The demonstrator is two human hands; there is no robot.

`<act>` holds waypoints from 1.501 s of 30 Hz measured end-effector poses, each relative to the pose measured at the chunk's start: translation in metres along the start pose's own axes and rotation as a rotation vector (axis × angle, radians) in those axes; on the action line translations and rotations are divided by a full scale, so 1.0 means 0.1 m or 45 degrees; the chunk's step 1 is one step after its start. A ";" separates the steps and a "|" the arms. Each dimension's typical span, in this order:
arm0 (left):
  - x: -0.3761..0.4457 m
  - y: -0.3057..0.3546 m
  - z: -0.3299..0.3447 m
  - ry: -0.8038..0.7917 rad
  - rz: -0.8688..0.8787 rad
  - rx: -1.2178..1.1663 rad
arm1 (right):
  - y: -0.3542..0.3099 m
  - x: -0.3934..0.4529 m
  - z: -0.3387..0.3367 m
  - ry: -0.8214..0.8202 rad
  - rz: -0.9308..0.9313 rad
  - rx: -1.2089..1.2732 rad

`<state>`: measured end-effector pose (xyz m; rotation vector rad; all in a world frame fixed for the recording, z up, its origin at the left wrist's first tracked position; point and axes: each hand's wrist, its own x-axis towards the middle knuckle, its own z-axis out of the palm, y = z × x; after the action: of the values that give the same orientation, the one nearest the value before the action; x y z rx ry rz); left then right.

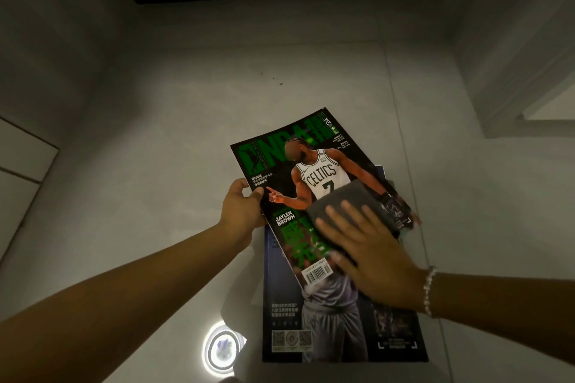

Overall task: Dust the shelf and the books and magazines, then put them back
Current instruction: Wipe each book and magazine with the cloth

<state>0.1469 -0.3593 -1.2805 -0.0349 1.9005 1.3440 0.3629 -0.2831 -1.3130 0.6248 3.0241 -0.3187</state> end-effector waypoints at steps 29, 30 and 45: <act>-0.09 0.20 0.05 -0.517 -0.133 -0.056 | 0.43 0.22 -0.44 -0.080 0.555 0.534; -0.09 0.20 0.06 -0.508 -0.116 -0.009 | 0.41 0.24 -0.47 -0.054 0.585 0.577; -0.11 0.25 -0.26 -0.654 0.002 0.236 | 0.53 0.69 -1.04 0.375 0.975 1.254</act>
<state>0.1285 -0.3735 -1.2509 0.3704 1.5714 1.0454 0.3206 -0.1870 -1.2266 1.8872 2.3557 -1.7580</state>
